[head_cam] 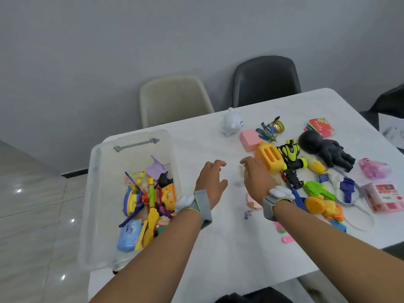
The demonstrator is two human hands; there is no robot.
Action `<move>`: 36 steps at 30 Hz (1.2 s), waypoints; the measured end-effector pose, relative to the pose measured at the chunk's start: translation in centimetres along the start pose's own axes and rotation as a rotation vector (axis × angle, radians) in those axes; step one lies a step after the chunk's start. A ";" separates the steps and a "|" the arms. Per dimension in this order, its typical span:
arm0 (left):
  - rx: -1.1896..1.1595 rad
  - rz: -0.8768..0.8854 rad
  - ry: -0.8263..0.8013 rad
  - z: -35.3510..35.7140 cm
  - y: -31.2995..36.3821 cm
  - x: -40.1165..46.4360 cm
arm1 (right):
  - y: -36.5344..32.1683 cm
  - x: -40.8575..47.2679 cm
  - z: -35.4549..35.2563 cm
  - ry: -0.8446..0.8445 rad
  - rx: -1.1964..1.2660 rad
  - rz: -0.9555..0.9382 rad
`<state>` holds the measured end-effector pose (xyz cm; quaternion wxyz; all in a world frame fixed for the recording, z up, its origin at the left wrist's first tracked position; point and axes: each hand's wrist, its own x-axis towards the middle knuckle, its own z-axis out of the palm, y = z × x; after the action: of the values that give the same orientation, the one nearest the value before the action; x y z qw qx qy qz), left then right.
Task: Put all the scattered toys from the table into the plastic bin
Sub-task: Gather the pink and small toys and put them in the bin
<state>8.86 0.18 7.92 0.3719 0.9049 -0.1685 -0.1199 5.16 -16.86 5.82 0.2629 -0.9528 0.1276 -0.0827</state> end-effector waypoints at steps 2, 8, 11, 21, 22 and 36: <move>0.049 -0.005 -0.076 2.5 -0.2 0.0 | 2.6 -1.0 -0.2 -0.011 0.009 0.052; 0.217 -0.067 -0.305 9.8 -2.2 -1.2 | 10.2 -4.5 -0.1 -0.119 -0.031 0.220; 0.267 -0.119 -0.379 12.8 -3.0 -1.6 | 12.7 -6.3 0.5 -0.218 -0.066 0.209; 0.353 -0.218 -0.440 18.9 -2.5 -1.1 | 16.8 -10.1 0.9 -0.362 -0.077 0.268; 0.366 -0.223 -0.426 19.4 -2.4 -1.0 | 16.8 -10.1 1.1 -0.389 -0.087 0.235; 0.318 -0.231 -0.361 20.2 -3.4 -1.6 | 18.0 -7.9 6.2 -0.578 -0.309 0.117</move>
<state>1.21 -9.73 -8.37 0.1727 0.9293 -0.1443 -0.2930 -4.56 -26.50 -9.54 0.1451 -0.9564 0.1134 0.2266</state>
